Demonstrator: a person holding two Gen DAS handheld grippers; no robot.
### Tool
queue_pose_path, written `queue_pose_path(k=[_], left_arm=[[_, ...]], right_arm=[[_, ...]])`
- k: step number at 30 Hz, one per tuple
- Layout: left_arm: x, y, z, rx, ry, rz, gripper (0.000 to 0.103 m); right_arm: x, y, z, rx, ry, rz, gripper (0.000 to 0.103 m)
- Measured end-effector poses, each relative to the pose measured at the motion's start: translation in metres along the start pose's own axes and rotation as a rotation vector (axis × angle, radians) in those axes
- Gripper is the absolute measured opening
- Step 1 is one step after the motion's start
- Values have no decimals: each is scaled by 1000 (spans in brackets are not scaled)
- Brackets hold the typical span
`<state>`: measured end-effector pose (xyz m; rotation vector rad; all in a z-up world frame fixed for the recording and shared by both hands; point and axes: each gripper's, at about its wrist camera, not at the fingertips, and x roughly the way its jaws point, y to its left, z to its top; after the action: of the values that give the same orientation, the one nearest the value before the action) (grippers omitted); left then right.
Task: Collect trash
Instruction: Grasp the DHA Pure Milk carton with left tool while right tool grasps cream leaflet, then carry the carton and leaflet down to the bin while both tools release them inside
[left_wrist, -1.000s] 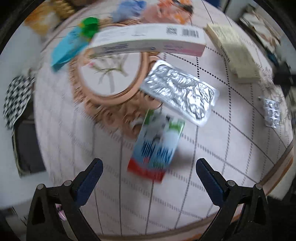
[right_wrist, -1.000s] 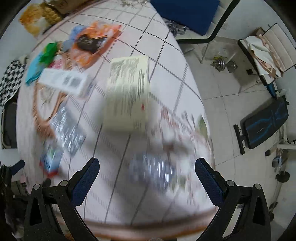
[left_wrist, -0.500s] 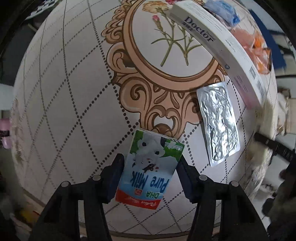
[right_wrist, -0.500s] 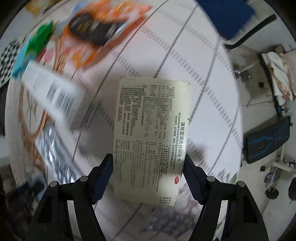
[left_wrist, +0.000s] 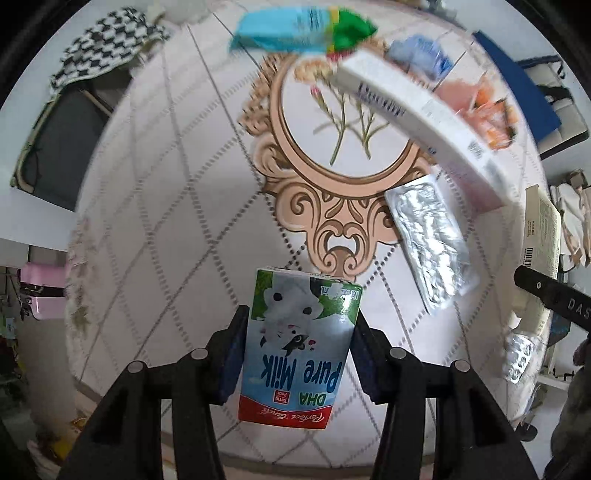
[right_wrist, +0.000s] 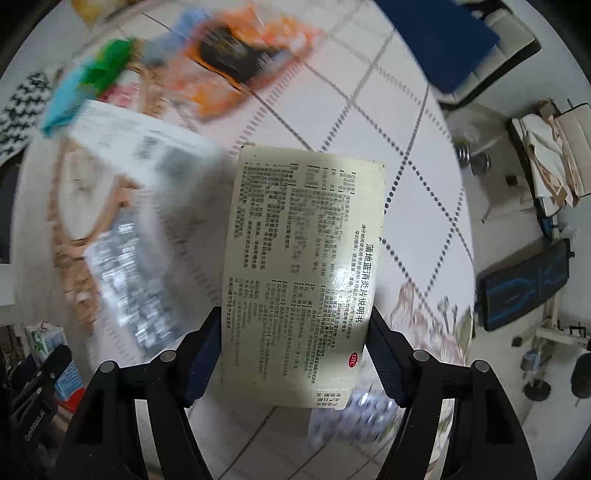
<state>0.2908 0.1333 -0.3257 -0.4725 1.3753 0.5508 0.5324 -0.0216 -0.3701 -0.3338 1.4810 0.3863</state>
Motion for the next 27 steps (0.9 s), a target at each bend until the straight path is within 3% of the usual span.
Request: queue_pose_path(k=[4, 8, 11, 16, 21, 24, 27], left_arm=[[-50, 13, -26, 9, -83, -29, 48], [-106, 34, -66, 33, -169, -74, 48], [-134, 57, -103, 70, -224, -100, 48], [-156, 98, -180, 104, -256, -149, 48], [-134, 130, -240, 104, -172, -193, 48], [-92, 142, -272, 100, -59, -217, 48], [-34, 148, -293, 79, 59, -238, 48]], right_arm=[[-49, 28, -42, -45, -119, 33, 75], [-102, 49, -109, -63, -222, 64, 75], [-134, 65, -172, -58, -266, 97, 75], [-157, 92, -289, -20, -262, 157, 75], [-129, 115, -396, 9, -145, 192, 75], [-90, 118, -447, 26, -36, 187, 75], [-40, 116, -473, 53, 48, 177, 75]])
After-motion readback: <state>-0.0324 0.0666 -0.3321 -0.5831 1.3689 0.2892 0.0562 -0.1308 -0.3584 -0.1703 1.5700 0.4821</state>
